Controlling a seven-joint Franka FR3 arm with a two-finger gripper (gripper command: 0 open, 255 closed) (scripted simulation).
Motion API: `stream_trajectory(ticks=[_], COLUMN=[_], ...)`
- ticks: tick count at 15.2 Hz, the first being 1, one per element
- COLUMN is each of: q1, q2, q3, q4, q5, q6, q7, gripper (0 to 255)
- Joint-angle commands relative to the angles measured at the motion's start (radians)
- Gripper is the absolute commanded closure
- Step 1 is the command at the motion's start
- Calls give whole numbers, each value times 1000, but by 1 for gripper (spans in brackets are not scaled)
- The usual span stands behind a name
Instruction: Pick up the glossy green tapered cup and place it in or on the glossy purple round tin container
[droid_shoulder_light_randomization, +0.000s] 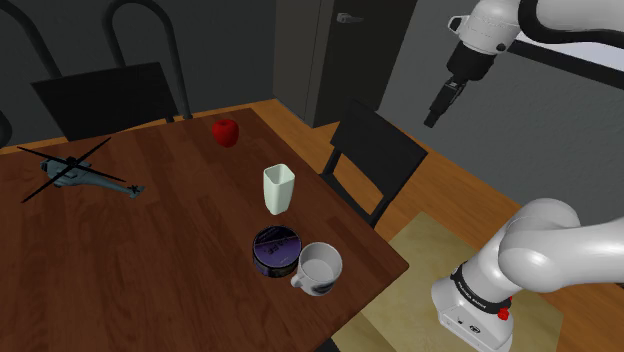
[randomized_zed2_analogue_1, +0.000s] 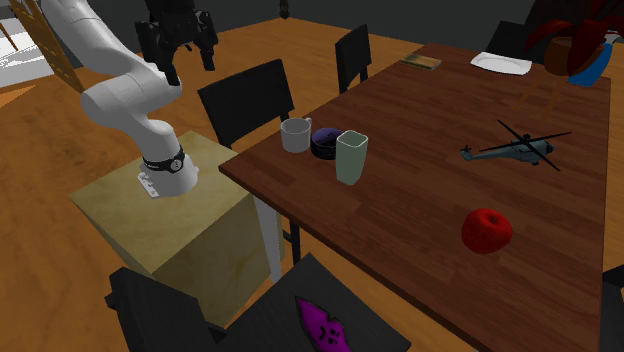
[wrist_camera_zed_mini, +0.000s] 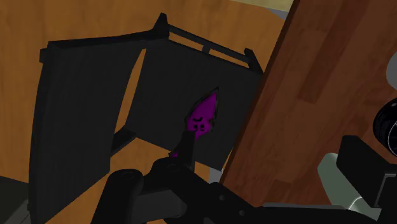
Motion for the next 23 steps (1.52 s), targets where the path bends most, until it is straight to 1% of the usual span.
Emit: stream_trajectory(ticks=[1, 7, 12, 18, 23], q1=[0, 27, 44, 59, 71], q2=[0, 146, 292, 491, 670], q3=[0, 77, 139, 209, 260], q4=[0, -6, 24, 102, 201], q5=[0, 52, 80, 86, 64], q6=[0, 141, 250, 363, 435], q7=[0, 91, 163, 252, 331], gripper=[0, 0, 0, 0, 0])
